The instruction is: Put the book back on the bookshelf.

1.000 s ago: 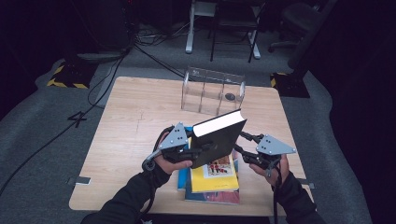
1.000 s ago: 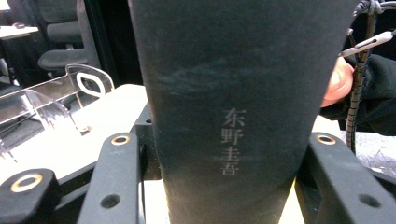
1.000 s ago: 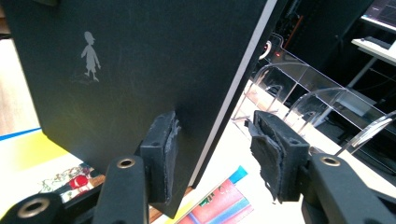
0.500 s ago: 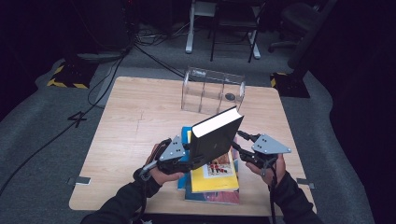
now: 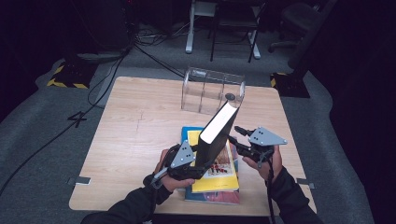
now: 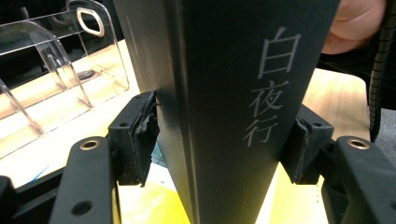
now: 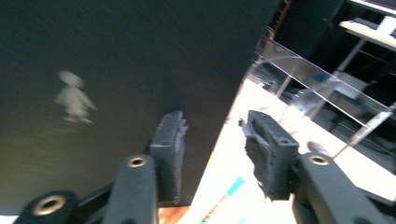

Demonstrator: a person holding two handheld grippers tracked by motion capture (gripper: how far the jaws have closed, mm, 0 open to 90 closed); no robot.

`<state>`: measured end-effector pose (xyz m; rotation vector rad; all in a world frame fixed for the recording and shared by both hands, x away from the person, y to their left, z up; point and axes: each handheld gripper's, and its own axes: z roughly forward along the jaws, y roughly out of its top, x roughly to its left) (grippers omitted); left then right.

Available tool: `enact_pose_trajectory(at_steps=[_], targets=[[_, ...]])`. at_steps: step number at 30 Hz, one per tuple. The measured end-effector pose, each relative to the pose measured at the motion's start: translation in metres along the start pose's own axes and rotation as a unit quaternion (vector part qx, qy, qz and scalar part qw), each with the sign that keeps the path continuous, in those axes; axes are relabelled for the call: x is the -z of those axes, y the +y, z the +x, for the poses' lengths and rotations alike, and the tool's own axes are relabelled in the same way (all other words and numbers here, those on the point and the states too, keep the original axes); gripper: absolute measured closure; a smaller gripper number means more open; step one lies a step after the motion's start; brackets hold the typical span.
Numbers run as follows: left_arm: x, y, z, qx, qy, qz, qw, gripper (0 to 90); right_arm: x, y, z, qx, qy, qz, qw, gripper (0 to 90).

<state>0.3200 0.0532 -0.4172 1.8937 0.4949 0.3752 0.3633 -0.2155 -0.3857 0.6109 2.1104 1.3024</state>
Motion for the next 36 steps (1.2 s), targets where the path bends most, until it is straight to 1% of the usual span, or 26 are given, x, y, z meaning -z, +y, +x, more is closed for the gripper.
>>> enact_pose_trajectory(at_steps=[1,2,3,4,6,9,10,11,12,14,16,18,19,20,21,22,23,24,25,26,28,30,32,33,34,36], targets=[[0.001,0.000,-0.003,-0.001,-0.001,0.003,1.0000,37.0,0.008,0.006,0.011,0.010,0.016,-0.007,0.9998,53.2],[0.001,0.000,-0.003,-0.001,-0.001,0.003,1.0000,37.1,0.008,0.006,0.011,0.010,0.016,-0.007,0.9998,53.2],[0.002,-0.001,-0.004,-0.001,-0.007,0.005,1.0000,37.1,0.011,0.009,0.018,0.028,0.009,0.000,0.9996,48.6],[0.003,-0.001,-0.004,-0.002,-0.008,0.009,0.9999,37.7,0.015,0.011,0.023,0.027,0.040,-0.006,0.9988,49.5],[0.005,-0.005,-0.004,-0.001,-0.014,0.016,0.9998,36.9,0.017,0.012,0.030,0.027,0.034,-0.007,0.9991,47.0],[0.007,-0.009,-0.001,0.001,-0.022,0.024,0.9995,37.5,0.015,0.012,0.028,0.024,0.035,-0.009,0.9991,46.7],[0.007,-0.009,0.002,0.002,-0.029,0.027,0.9992,37.0,0.012,0.013,0.028,0.030,0.033,-0.010,0.9990,47.4],[0.007,-0.009,0.002,0.002,-0.029,0.027,0.9992,36.8,0.012,0.013,0.028,0.030,0.033,-0.010,0.9990,47.4],[0.007,-0.010,0.003,0.006,-0.035,0.025,0.9991,36.8,0.011,0.015,0.029,0.034,0.030,-0.008,0.9989,48.6],[0.003,-0.011,0.003,0.010,-0.042,0.023,0.9988,36.8,0.008,0.017,0.031,0.049,0.014,-0.008,0.9987,51.2],[-0.004,-0.010,-0.002,-0.003,-0.046,0.028,0.9986,37.5,0.005,0.017,0.027,0.042,0.011,-0.009,0.9990,54.7],[-0.010,-0.009,-0.008,-0.016,-0.051,0.030,0.9981,40.8,0.004,0.016,0.022,0.022,0.015,-0.014,0.9996,55.2],[-0.014,-0.008,-0.011,-0.023,-0.057,0.034,0.9975,42.0,0.004,0.015,0.021,0.018,0.019,-0.015,0.9995,55.0],[-0.018,-0.007,-0.014,-0.037,-0.059,0.040,0.9967,42.8,0.006,0.014,0.021,0.021,0.028,-0.016,0.9993,53.5],[-0.020,-0.006,-0.014,-0.046,-0.057,0.046,0.9962,43.3,0.010,0.013,0.021,0.020,0.035,-0.018,0.9990,51.3],[-0.021,-0.008,-0.015,-0.058,-0.059,0.040,0.9957,43.7,0.012,0.012,0.021,0.019,0.040,-0.018,0.9988,52.3],[-0.022,-0.008,-0.017,-0.077,-0.054,0.049,0.9943,44.1,0.015,0.011,0.021,0.017,0.037,-0.022,0.9989,53.3],[-0.018,-0.006,-0.017,-0.095,-0.046,0.041,0.9936,43.4,0.026,0.008,0.020,0.016,0.052,-0.032,0.9980,53.6],[-0.013,-0.003,-0.015,-0.091,-0.046,0.025,0.9944,42.4,0.030,0.006,0.018,0.018,0.071,-0.029,0.9969,53.4],[-0.013,-0.003,-0.015,-0.091,-0.046,0.025,0.9944,42.9,0.030,0.006,0.018,0.018,0.071,-0.029,0.9969,53.4],[-0.009,0.001,-0.007,-0.082,-0.054,0.022,0.9950,43.4,0.036,0.001,0.014,0.029,0.088,-0.019,0.9955,51.5],[-0.008,0.002,0.001,-0.069,-0.058,0.021,0.9957,47.3,0.040,-0.005,0.009,0.017,0.112,-0.019,0.9933,47.9],[-0.008,0.001,0.005,-0.057,-0.058,0.018,0.9965,47.6,0.041,-0.008,0.011,0.022,0.118,-0.015,0.9926,47.4],[-0.008,0.001,0.006,-0.056,-0.059,0.017,0.9965,47.6,0.042,-0.009,0.012,0.024,0.128,-0.016,0.9914,42.8],[-0.008,0.001,0.007,-0.059,-0.060,0.016,0.9963,47.6,0.043,-0.009,0.014,0.026,0.136,-0.012,0.9902,41.6],[-0.009,0.003,0.007,-0.064,-0.061,0.020,0.9959,47.6,0.043,-0.008,0.022,0.044,0.154,-0.011,0.9870,40.8]])
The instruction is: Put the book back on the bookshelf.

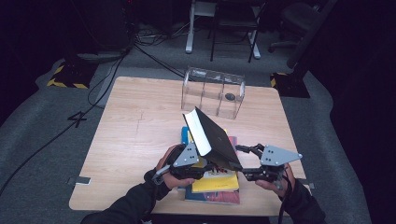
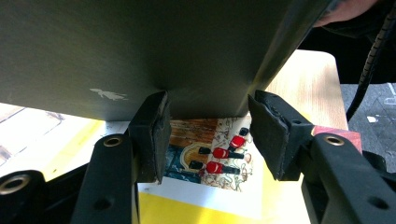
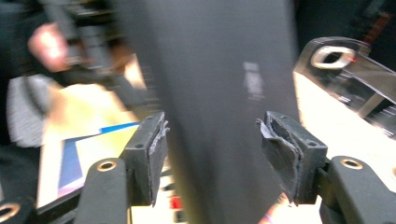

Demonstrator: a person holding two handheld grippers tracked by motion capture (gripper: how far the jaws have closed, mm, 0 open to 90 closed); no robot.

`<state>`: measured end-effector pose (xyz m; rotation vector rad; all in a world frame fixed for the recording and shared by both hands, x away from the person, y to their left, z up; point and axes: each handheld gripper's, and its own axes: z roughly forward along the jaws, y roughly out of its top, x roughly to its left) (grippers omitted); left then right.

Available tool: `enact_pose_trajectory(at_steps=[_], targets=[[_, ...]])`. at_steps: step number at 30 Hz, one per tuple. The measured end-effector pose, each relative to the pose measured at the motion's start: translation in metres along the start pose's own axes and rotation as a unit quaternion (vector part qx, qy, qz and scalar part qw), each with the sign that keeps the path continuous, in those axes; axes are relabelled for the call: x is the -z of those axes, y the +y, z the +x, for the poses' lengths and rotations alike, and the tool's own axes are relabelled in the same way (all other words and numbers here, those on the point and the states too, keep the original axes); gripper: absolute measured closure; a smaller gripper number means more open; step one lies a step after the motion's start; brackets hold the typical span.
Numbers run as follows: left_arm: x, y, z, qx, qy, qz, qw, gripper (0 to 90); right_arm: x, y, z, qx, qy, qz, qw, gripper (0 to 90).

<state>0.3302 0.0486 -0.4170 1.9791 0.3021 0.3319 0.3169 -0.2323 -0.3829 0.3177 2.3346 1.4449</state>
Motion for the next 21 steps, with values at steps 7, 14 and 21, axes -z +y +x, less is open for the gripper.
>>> enact_pose_trajectory(at_steps=[7,14,21], targets=[[-0.006,0.007,0.000,-0.009,-0.009,0.006,0.9999,48.0,-0.030,0.004,0.019,0.052,-0.063,0.047,0.9955,22.8],[-0.008,0.008,0.004,-0.003,-0.018,0.002,0.9998,49.8,-0.029,-0.006,0.010,0.046,-0.082,0.045,0.9945,35.7],[-0.007,0.009,0.004,-0.008,-0.028,0.002,0.9996,49.7,-0.038,-0.011,0.016,0.078,-0.133,0.066,0.9858,32.0]])
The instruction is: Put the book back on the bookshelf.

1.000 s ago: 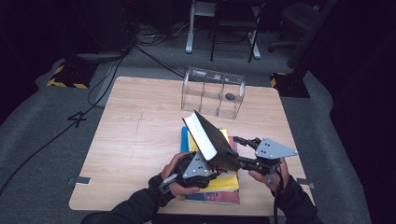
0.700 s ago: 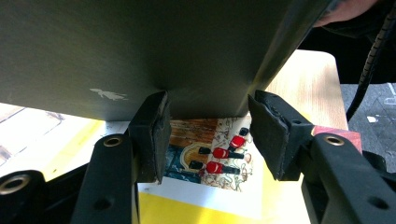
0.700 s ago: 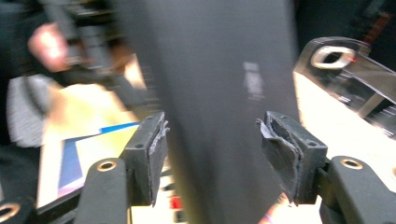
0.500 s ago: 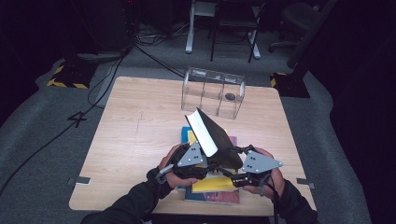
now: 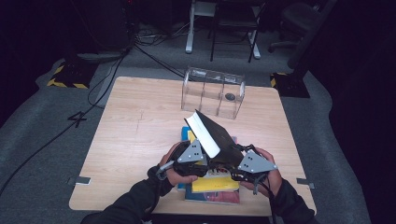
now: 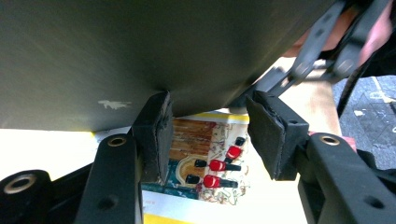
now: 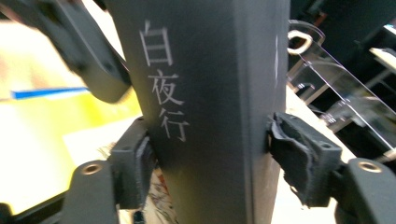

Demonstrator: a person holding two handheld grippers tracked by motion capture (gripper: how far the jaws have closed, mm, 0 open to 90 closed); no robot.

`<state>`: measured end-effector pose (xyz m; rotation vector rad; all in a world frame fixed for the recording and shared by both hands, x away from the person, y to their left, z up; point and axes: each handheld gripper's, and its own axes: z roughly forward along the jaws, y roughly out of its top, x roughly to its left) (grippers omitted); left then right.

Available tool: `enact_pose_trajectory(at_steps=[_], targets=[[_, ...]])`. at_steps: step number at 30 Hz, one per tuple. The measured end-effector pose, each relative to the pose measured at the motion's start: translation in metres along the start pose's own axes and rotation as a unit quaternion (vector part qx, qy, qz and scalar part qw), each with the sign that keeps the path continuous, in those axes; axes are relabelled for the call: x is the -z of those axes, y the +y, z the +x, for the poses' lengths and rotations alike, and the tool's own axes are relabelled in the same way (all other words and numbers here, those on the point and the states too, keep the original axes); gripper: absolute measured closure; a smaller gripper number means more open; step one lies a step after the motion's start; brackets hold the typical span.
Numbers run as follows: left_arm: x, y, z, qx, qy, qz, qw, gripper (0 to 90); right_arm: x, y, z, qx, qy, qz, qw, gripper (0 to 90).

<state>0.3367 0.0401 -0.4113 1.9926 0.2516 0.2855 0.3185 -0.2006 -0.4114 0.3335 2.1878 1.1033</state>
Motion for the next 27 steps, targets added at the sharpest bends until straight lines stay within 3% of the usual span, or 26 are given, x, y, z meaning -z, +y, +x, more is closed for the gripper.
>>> enact_pose_trajectory(at_steps=[5,8,10,12,15,20,22,23,25,26,27], targets=[[-0.004,0.000,-0.003,-0.009,-0.011,0.008,0.9999,49.8,-0.007,-0.007,0.003,0.017,-0.054,-0.004,0.9984,40.9],[-0.003,0.001,-0.003,-0.009,-0.011,0.006,0.9999,49.8,-0.007,-0.009,0.004,0.027,-0.066,-0.010,0.9974,43.4],[0.002,0.004,-0.003,-0.006,-0.011,-0.014,0.9998,49.8,-0.005,-0.008,0.005,0.040,-0.083,-0.008,0.9957,48.5],[0.005,0.006,-0.003,-0.005,-0.007,-0.025,0.9996,49.7,-0.003,-0.008,0.003,0.037,-0.094,-0.011,0.9948,50.1],[0.016,0.011,-0.003,-0.008,0.026,-0.033,0.9991,36.7,-0.001,-0.010,-0.004,0.011,-0.093,-0.017,0.9954,51.3],[0.041,0.001,0.004,0.006,0.066,-0.028,0.9974,33.0,0.001,-0.011,-0.007,0.005,-0.090,-0.015,0.9958,51.8],[0.058,-0.015,0.011,0.013,0.100,-0.004,0.9949,31.8,0.002,-0.011,-0.009,-0.002,-0.087,-0.014,0.9961,52.1],[0.058,-0.015,0.011,0.013,0.100,-0.004,0.9949,31.4,0.002,-0.010,-0.011,-0.006,-0.086,-0.015,0.9961,52.2],[0.070,-0.030,0.017,0.025,0.122,0.020,0.9920,30.7,0.003,-0.010,-0.012,-0.010,-0.083,-0.016,0.9963,52.3],[0.078,-0.043,0.022,0.034,0.140,0.042,0.9886,29.5,0.004,-0.011,-0.016,-0.021,-0.077,-0.018,0.9966,52.8],[0.078,-0.043,0.022,0.034,0.140,0.042,0.9886,29.3,0.004,-0.011,-0.016,-0.021,-0.077,-0.018,0.9966,52.8]])
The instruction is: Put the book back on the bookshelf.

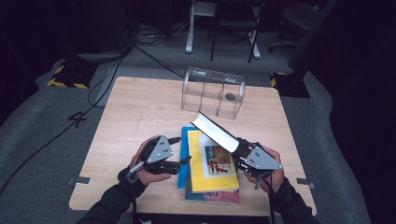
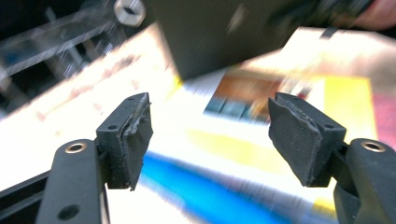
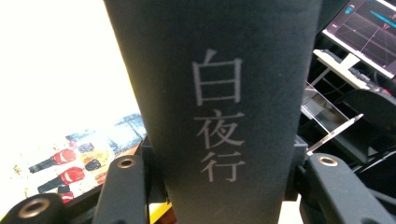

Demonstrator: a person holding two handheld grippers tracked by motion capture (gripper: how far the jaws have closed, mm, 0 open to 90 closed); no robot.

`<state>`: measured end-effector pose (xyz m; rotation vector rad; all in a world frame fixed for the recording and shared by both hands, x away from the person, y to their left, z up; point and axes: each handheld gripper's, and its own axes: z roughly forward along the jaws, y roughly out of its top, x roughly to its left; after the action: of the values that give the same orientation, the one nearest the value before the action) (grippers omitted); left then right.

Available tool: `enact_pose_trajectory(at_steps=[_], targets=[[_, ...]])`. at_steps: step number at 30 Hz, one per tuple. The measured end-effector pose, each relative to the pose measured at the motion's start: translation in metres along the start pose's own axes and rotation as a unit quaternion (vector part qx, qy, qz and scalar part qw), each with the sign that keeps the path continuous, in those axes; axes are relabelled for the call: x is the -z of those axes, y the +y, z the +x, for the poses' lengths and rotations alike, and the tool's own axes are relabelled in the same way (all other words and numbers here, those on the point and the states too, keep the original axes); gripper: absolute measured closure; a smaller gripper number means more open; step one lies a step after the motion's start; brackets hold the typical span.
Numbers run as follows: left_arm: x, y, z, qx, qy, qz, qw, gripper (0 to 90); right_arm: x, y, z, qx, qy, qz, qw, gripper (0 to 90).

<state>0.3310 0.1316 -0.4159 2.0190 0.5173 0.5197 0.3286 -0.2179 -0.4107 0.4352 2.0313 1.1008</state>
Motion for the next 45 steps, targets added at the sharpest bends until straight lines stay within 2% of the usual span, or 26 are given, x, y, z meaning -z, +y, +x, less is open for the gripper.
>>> enact_pose_trajectory(at_steps=[2,4,6,8,11,15,19,20,21,24,26,29,32,38,40,45], targets=[[0.005,-0.021,0.010,0.007,0.029,0.035,0.9989,29.2,0.002,0.000,-0.006,-0.015,0.007,-0.003,0.9998,53.3],[0.007,-0.035,0.016,0.018,0.039,0.059,0.9973,29.0,0.003,0.001,-0.012,-0.033,0.016,-0.007,0.9993,53.8],[0.008,-0.048,0.022,0.017,0.051,0.083,0.9951,29.0,0.004,0.001,-0.019,-0.053,0.024,-0.010,0.9983,54.2],[0.010,-0.059,0.030,0.038,0.053,0.097,0.9932,29.0,0.005,0.001,-0.024,-0.066,0.029,-0.011,0.9973,54.4],[0.011,-0.070,0.038,0.069,0.052,0.098,0.9914,29.1,0.004,-0.001,-0.031,-0.082,0.040,-0.011,0.9957,54.2],[0.009,-0.073,0.041,0.083,0.043,0.093,0.9913,29.3,0.004,-0.004,-0.032,-0.088,0.046,-0.015,0.9949,53.6],[0.009,-0.074,0.041,0.086,0.039,0.095,0.9911,29.2,0.006,-0.007,-0.031,-0.092,0.047,-0.014,0.9946,52.1],[0.008,-0.075,0.040,0.086,0.040,0.096,0.9908,29.1,0.006,-0.008,-0.031,-0.099,0.047,-0.014,0.9939,51.1],[0.006,-0.078,0.040,0.087,0.037,0.102,0.9903,29.1,0.004,-0.009,-0.033,-0.116,0.053,-0.017,0.9917,49.5],[0.004,-0.081,0.040,0.087,0.033,0.111,0.9894,29.1,0.003,-0.007,-0.032,-0.113,0.052,-0.015,0.9921,48.4],[0.001,-0.084,0.039,0.091,0.028,0.119,0.9883,29.0,0.003,-0.004,-0.032,-0.120,0.059,-0.021,0.9908,47.6],[-0.002,-0.087,0.038,0.092,0.022,0.128,0.9872,28.8,0.002,0.005,-0.030,-0.110,0.057,-0.026,0.9919,47.6],[-0.004,-0.088,0.038,0.092,0.017,0.131,0.9869,28.7,0.001,0.011,-0.031,-0.111,0.060,-0.033,0.9915,47.0],[-0.007,-0.088,0.037,0.091,0.008,0.138,0.9862,28.7,0.002,0.027,-0.044,-0.121,0.064,-0.050,0.9894,48.1],[-0.009,-0.089,0.036,0.090,0.004,0.139,0.9862,28.6,0.002,0.033,-0.051,-0.115,0.060,-0.042,0.9907,50.0],[-0.012,-0.089,0.036,0.093,0.000,0.146,0.9849,27.8,-0.003,0.033,-0.066,-0.141,0.075,-0.037,0.9864,50.7]])
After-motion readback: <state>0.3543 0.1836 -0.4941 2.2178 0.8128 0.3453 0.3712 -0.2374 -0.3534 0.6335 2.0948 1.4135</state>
